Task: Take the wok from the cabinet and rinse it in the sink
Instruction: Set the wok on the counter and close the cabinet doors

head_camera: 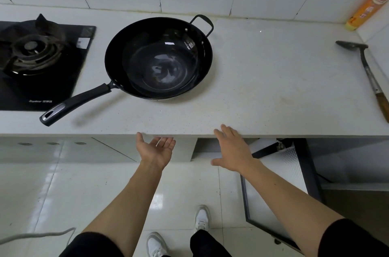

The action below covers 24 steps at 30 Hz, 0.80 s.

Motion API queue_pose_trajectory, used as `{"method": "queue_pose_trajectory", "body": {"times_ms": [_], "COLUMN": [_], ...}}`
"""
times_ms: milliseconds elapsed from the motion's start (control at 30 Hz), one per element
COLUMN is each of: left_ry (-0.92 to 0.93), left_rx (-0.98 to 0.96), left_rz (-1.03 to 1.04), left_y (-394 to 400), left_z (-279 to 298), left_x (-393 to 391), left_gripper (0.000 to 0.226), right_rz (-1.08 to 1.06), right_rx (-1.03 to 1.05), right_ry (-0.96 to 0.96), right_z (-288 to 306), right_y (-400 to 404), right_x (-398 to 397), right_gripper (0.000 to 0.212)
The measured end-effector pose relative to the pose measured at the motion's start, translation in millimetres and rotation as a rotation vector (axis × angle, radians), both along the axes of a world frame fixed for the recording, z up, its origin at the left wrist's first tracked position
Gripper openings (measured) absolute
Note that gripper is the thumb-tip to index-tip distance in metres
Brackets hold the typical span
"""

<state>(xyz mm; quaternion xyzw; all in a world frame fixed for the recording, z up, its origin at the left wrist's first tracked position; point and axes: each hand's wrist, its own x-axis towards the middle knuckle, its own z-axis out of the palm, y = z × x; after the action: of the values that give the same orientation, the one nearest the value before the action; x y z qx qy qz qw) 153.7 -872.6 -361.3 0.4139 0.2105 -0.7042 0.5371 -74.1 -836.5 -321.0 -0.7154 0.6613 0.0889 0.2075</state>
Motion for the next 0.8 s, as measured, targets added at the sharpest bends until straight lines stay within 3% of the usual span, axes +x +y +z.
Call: {"method": "queue_pose_trajectory", "body": {"times_ms": [233,400,567,667,800], "left_ry": [-0.029,-0.168,-0.608,-0.978,-1.409], "left_rx": [-0.057,-0.088,-0.192,-0.407,-0.716], "left_rz": [-0.061,-0.311,-0.85,-1.125,-1.302], "left_y": [3.6,9.8,25.7,36.2,41.2], "left_z": [-4.4,8.3,46.9,78.4,107.2], "left_x": [3.8,12.6,15.9,17.7,19.8], "left_gripper": [0.088,0.089,0.062,0.054,0.059], "right_rz": [-0.033,-0.078,-0.132,-0.177,-0.25], "right_rx": [0.018,0.051,-0.014,-0.052,-0.127], "right_ry": [-0.047,-0.139,-0.132,-0.107,-0.088], "right_z": [-4.7,3.3,26.4,48.4,80.2], "right_y": [2.7,4.9,31.0,53.8,93.4], "right_x": [-4.6,-6.8,-4.6,-3.0,-4.1], "right_gripper": [0.101,0.096,0.087,0.083,0.079]}}
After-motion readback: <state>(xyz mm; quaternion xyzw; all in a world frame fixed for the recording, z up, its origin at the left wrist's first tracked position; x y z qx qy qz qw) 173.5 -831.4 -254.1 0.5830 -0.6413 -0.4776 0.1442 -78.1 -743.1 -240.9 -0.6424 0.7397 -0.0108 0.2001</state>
